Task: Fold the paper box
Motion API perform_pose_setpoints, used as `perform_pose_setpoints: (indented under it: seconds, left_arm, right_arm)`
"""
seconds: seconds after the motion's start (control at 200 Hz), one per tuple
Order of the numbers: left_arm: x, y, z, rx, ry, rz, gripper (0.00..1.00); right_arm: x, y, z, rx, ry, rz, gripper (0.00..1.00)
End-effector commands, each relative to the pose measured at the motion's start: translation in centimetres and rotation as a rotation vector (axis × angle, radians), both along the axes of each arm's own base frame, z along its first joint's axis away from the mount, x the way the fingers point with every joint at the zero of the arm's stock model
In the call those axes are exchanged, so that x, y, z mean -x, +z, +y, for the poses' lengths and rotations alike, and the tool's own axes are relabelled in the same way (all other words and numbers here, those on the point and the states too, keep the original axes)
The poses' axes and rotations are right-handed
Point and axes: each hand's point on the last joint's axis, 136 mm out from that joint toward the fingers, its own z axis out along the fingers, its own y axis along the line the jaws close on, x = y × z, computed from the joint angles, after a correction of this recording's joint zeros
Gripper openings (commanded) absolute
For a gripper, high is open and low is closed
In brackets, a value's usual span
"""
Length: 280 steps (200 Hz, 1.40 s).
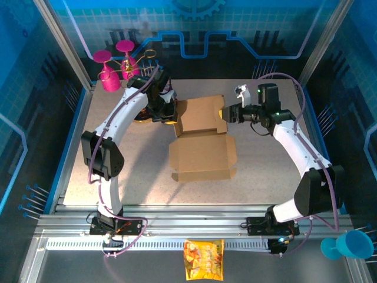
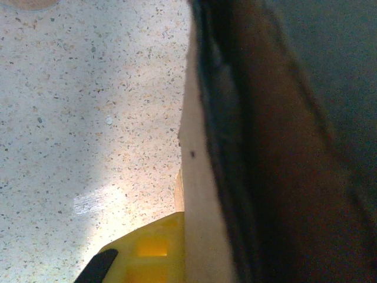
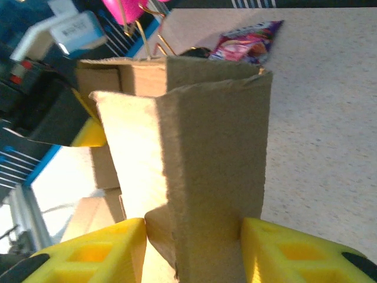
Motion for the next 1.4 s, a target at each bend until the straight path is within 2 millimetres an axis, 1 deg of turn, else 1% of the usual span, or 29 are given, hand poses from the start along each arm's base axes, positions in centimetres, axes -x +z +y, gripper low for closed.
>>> perform_pose_setpoints:
  seconds: [0.0, 0.195, 0.42, 0.55, 0.66, 0.73, 0.821, 0.906, 0.986, 1.081, 1.121, 1.231, 1.396]
  left_arm:
    - [0.5, 2.7, -0.1, 0.025, -0.014, -0.052, 0.00]
    - [0.6, 3.0, -0.1, 0.028, -0.017, -0.059, 0.00]
    - [0.7, 3.0, -0.2, 0.027, -0.016, -0.059, 0.00]
    - [0.6, 3.0, -0.2, 0.024, -0.009, -0.060, 0.00]
    - [0.5, 2.9, -0.1, 0.017, 0.003, -0.055, 0.00]
    - [0.4, 2.7, -0.1, 0.013, 0.009, -0.050, 0.00]
    - [0.4, 2.6, -0.1, 0.006, 0.012, -0.041, 0.00]
    - [0.4, 2.5, -0.2, 0.002, 0.012, -0.038, 0.00]
    - [0.3, 2.4, -0.2, -0.003, 0.012, -0.034, 0.00]
    - [0.2, 2.3, -0.2, -0.006, 0.014, -0.032, 0.00]
    - [0.2, 2.2, -0.2, -0.009, 0.018, -0.029, 0.00]
    - [0.0, 2.0, 0.1, -0.029, 0.028, -0.023, 0.00]
    - [-0.2, 1.7, 0.7, -0.071, 0.064, -0.022, 0.00]
  right_arm:
    - [-0.3, 0.1, -0.9, 0.147, -0.058, -0.053, 0.47]
    - [-0.9, -1.4, -0.5, 0.278, -0.091, -0.065, 0.47]
    - [-2.1, -1.9, -0.6, 0.383, -0.152, -0.075, 0.36]
    - [-2.6, -2.6, -0.4, 0.455, -0.198, -0.066, 0.24]
    - [-2.8, -3.3, -0.2, 0.572, -0.243, -0.071, 0.14]
    - [-2.9, -3.7, -0.4, 0.648, -0.277, -0.073, 0.07]
    - [-3.0, -4.0, -0.8, 0.691, -0.310, -0.052, 0.02]
    - [-3.1, -4.2, -1.1, 0.710, -0.326, -0.028, 0.02]
    - [-3.1, -4.2, -0.8, 0.709, -0.323, -0.020, 0.03]
    - [-3.3, -4.4, -0.8, 0.720, -0.333, 0.000, 0.02]
    - [-3.4, -4.5, -1.0, 0.740, -0.344, 0.010, 0.00]
    - [-3.7, -4.6, -1.3, 0.806, -0.378, 0.031, 0.00]
    - [-3.8, -4.1, -2.4, 0.910, -0.472, 0.067, 0.00]
